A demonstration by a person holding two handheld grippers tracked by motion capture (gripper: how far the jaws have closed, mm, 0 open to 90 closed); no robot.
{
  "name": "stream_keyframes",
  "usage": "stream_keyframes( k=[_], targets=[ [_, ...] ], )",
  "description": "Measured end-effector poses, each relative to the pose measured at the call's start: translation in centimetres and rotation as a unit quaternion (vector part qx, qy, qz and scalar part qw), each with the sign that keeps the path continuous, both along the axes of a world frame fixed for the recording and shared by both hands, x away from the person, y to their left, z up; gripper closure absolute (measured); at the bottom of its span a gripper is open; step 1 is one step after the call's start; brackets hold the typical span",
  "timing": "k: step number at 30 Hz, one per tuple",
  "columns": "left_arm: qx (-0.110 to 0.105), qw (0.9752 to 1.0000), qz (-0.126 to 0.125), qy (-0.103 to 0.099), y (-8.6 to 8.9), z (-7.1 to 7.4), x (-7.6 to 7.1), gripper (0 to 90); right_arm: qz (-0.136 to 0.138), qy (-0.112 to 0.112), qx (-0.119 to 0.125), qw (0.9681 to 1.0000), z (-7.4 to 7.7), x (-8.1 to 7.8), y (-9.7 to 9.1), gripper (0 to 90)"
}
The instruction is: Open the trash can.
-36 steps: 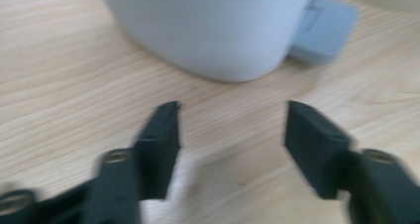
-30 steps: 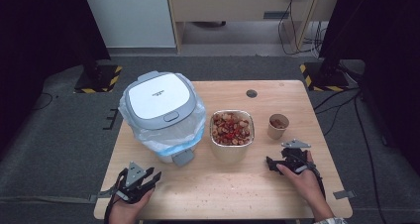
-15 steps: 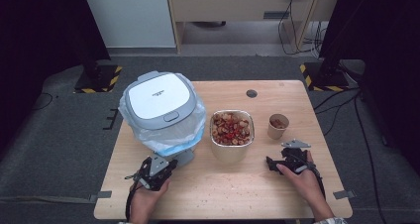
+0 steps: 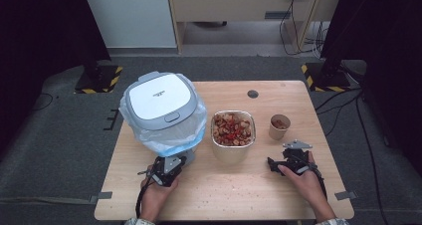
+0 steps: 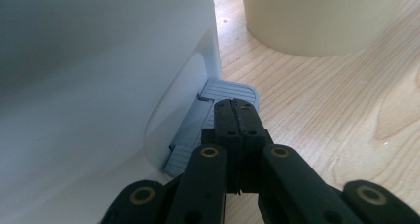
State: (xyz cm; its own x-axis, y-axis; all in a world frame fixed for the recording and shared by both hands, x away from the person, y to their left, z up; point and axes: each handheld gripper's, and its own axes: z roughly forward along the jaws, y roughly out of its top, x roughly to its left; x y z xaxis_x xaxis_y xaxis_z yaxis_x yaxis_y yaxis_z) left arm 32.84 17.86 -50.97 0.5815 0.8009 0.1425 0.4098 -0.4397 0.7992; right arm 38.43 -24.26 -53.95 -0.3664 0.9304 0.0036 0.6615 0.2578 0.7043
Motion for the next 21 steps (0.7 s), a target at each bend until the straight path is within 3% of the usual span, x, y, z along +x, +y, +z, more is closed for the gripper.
stream_keyframes(
  k=[2,5,8,11,18,21],
  targets=[
    [0.016,0.9998,-0.007,0.000,0.0,-0.3,0.3,89.8,0.000,0.000,0.000,1.0000,0.0,0.0,0.0,0.6],
    [0.012,0.9999,-0.003,0.000,0.0,-0.4,0.4,89.7,0.000,0.000,0.000,1.0000,0.0,0.0,0.0,0.6],
    [0.033,0.9995,0.002,0.001,-0.4,-0.5,0.3,89.7,0.000,0.000,0.000,1.0000,0.0,0.0,0.0,0.6],
    [0.023,0.9997,0.008,0.009,-0.4,-0.7,0.4,89.8,0.001,-0.001,-0.001,1.0000,0.0,0.0,0.0,0.6],
    [0.036,0.9992,0.009,0.014,-0.6,-1.1,0.5,89.9,0.002,0.000,-0.001,1.0000,0.0,-0.1,0.0,0.6],
    [0.032,0.9991,0.012,0.024,-0.5,-1.3,0.6,89.9,0.002,0.000,0.000,1.0000,0.0,-0.1,0.0,0.6]
  ],
)
